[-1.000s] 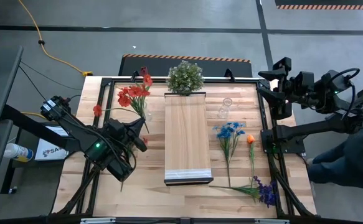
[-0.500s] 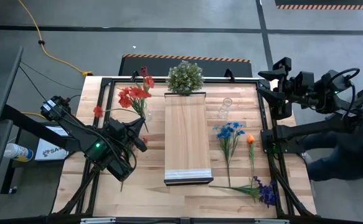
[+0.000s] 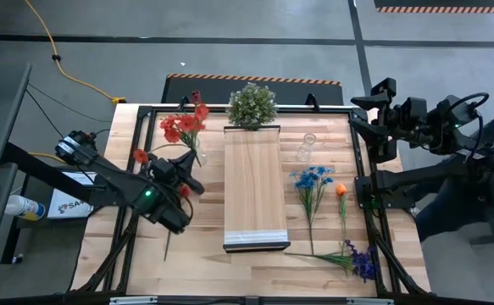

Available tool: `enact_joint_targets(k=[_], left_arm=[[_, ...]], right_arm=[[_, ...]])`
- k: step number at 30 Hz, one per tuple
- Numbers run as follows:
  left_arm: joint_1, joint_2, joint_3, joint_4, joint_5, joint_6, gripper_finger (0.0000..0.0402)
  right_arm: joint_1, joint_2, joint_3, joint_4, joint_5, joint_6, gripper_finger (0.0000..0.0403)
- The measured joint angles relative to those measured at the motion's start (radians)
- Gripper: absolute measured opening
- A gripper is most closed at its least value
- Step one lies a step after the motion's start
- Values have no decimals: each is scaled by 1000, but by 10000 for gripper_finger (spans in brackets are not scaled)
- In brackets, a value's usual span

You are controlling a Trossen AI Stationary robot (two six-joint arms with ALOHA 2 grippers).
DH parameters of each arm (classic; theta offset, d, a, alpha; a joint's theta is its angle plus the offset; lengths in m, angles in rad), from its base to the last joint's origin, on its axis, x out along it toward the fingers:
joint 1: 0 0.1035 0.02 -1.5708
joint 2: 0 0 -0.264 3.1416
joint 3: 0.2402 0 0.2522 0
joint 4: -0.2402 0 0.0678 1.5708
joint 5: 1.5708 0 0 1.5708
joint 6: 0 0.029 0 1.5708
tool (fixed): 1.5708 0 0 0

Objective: Pick and place flowers into a vace then onto a shelf
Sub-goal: Put the right orange flowers into the left transparent vase

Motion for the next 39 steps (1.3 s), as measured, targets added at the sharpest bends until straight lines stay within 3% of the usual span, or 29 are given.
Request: enact_joint_targets(k=[13, 32, 39], left_arm=[[100, 0, -166, -18, 0, -221, 30], [275, -37, -177, -71, 3, -210, 30], [280, -83, -284, -59, 3, -321, 30]], right_arm=[[0, 0, 0, 0, 45, 0, 236], [0, 0, 0, 0, 90, 0, 236], [0, 0, 0, 0, 91, -8, 236]])
